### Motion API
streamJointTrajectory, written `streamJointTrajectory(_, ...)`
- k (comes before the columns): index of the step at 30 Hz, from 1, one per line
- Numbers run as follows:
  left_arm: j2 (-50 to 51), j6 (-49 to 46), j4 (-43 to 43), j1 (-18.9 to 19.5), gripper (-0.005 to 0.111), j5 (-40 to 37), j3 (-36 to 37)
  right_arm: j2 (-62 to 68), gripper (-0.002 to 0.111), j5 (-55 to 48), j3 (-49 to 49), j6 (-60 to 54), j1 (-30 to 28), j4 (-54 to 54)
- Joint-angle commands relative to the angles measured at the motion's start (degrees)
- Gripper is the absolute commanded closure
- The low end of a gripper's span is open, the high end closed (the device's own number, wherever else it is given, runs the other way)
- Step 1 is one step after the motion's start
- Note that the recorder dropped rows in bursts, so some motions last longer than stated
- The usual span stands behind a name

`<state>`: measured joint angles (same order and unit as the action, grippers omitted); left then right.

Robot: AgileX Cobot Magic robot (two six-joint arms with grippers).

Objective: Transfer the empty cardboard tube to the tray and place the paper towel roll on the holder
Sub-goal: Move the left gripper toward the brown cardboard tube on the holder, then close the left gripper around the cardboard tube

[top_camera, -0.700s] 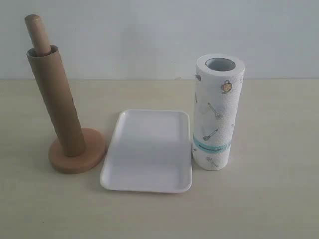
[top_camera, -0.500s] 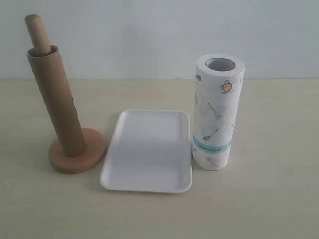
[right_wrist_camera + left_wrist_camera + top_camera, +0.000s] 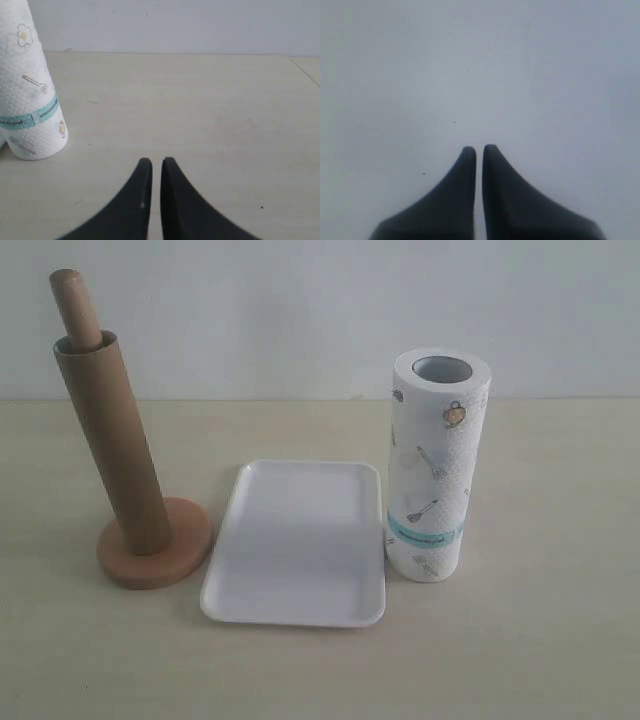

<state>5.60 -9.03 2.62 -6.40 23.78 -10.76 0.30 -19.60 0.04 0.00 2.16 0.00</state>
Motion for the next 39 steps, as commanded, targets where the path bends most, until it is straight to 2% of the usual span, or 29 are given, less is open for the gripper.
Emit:
streamJointTrajectory(1,8.5,-1.8,1.3,0.0,0.103,-12.8,-6.8,-0.3,0.101,0.6,0.0,0.0,-0.3,-0.4)
streamJointTrajectory(4,14.4,-0.9,1.4,0.0,0.103,-17.5,-7.8,-0.3,0.101,0.6,0.0,0.0,-0.3,-0.4)
streamJointTrajectory(10,22.6,-0.9,1.4,0.0,0.103,-18.3,-7.4,-0.3,0.101,0.6,0.0,0.0,-0.3,-0.4)
streamJointTrajectory(18,27.1,-0.7,1.4,0.0,0.103,-16.5,-7.4,-0.3,0.101,0.6,0.0,0.0,-0.3,-0.4)
streamJointTrajectory(22,30.2,5.0,1.4,0.0,0.103,-15.9,-7.0,-0.3,0.101,0.6,0.0,0.0,-0.3,-0.4)
streamJointTrajectory(25,34.9,10.1,1.4,0.0,0.103,-13.6,-5.6,-0.3,0.101,0.6,0.0,0.0,-0.3,-0.4)
streamJointTrajectory(31,46.0,12.2,-0.1,-0.2,0.103,-8.2,-3.6,-0.3,0.101,0.6,0.0,0.0,-0.3,-0.4)
streamJointTrajectory(34,50.6,17.7,-6.7,-0.2,0.103,-5.3,-3.6,-0.3,0.101,0.6,0.0,0.0,-0.3,-0.4)
streamJointTrajectory(36,53.2,24.3,-17.4,-0.2,0.103,-1.0,-3.6,-0.3,0.101,0.6,0.0,0.0,-0.3,-0.4)
streamJointTrajectory(39,57.3,33.3,-37.6,-0.2,0.103,12.3,-3.6,-0.3,0.101,0.6,0.0,0.0,-0.3,-0.4)
